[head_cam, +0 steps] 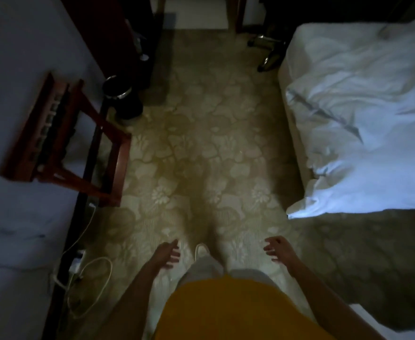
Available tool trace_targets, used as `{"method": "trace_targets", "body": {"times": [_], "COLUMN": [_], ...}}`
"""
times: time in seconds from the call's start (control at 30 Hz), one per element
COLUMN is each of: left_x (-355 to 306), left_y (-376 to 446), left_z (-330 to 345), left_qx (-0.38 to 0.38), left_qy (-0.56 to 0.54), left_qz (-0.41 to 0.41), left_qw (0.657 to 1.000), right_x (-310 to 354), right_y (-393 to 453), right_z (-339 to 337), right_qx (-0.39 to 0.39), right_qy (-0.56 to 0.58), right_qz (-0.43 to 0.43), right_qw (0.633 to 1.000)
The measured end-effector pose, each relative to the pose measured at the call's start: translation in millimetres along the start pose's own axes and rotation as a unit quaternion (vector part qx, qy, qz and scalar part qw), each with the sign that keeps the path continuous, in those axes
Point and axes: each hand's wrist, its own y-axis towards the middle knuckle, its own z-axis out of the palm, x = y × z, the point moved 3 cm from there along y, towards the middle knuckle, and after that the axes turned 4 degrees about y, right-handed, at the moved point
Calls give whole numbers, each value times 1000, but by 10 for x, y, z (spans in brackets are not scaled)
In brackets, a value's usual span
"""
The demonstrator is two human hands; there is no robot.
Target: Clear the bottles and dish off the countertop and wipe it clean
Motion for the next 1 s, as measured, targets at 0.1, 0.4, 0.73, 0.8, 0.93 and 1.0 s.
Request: {"method": "trace_targets", "body": {"times": [0.1,0.4,0.73,0.8,0.93,1.0], "left_x": [-1414,-3395,-3833,-4131,-4974,-5544], "left_y": [98,1067,1836,2058,2670,3067], "left_z": [-355,-1175,-2067,-2255,-2686,-2942], "left_qx": [-21,-10,-51,-54,-42,-33], "left_qy": [39,29,-102,-103,-94,-74], "left_qz": [98,140,-112,-109,-103,-89], "left_qw": [994,990,987,987,989,993], "right_x": [338,1618,5633,6232,6919,7035], "right_y": [121,1251,3295,3651,4162,4343], "right_z": [-78,6,275,311,393,355], "right_qx": [-17,4,46,36,37,31], "right_qy": [5,-26,-78,-80,-86,-92], "right_qz": [47,152,-68,-96,-85,-38], "right_qw": [999,988,994,991,992,995]}}
